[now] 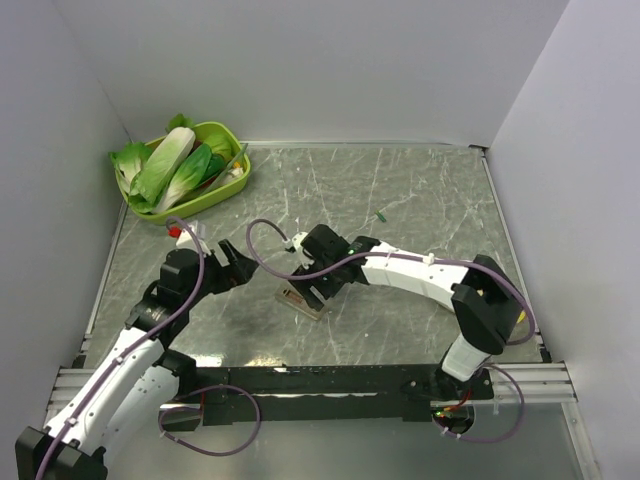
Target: Load the batteries into the remote control
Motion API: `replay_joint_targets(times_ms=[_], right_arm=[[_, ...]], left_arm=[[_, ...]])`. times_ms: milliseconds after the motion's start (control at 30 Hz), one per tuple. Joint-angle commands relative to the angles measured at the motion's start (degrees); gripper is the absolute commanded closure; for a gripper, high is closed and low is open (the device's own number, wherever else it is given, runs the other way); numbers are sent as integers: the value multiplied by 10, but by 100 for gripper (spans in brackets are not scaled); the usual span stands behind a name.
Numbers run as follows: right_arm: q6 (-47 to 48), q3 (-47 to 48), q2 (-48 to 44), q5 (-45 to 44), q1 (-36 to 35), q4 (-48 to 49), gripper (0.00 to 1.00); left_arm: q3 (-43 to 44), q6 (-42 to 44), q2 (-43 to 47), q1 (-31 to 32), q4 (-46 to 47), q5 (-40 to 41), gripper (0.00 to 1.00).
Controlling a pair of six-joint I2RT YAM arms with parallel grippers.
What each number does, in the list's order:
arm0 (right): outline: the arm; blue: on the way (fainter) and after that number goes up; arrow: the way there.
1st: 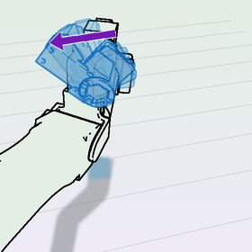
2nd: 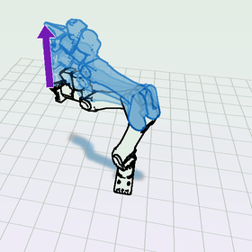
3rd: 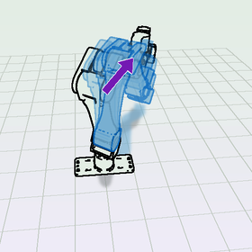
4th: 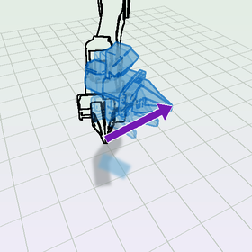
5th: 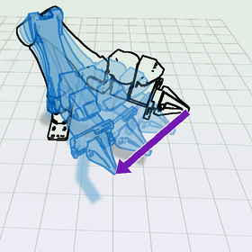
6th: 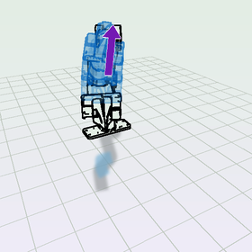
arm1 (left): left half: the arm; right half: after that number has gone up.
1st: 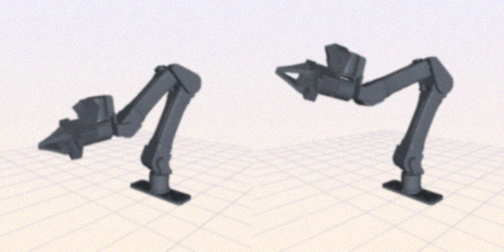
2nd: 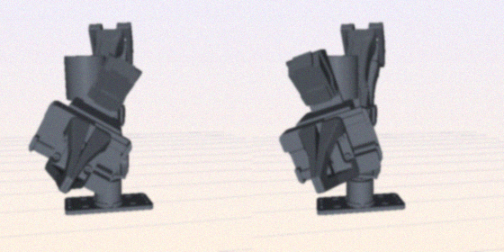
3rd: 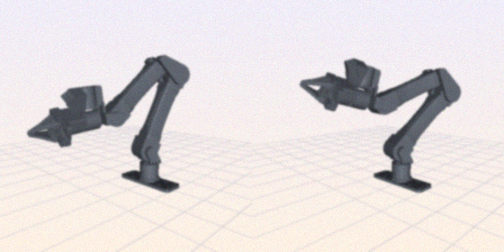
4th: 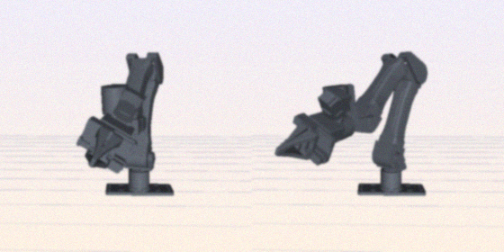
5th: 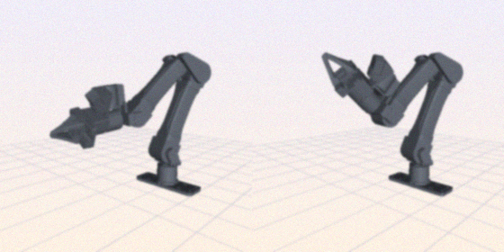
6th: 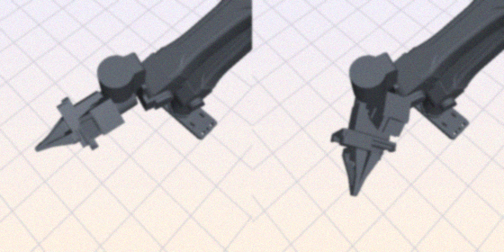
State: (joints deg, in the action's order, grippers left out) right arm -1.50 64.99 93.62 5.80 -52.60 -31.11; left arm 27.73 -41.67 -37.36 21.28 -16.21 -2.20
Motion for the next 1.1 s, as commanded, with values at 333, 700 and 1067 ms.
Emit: replay_joint_targets(times_ms=[333, 700, 1067], right_arm=[[33, 60, 93, 27, -34, -18, 16], [16, 54, 121, -6, -51, 3, 34], [-83, -50, 37, 13, -50, 132, 98]], left_arm=[[-11, -21, -2, -3, 14, 4, 5], [-38, -58, -8, -3, 43, -25, 6], [-86, -113, 11, -3, 104, -73, 7]])
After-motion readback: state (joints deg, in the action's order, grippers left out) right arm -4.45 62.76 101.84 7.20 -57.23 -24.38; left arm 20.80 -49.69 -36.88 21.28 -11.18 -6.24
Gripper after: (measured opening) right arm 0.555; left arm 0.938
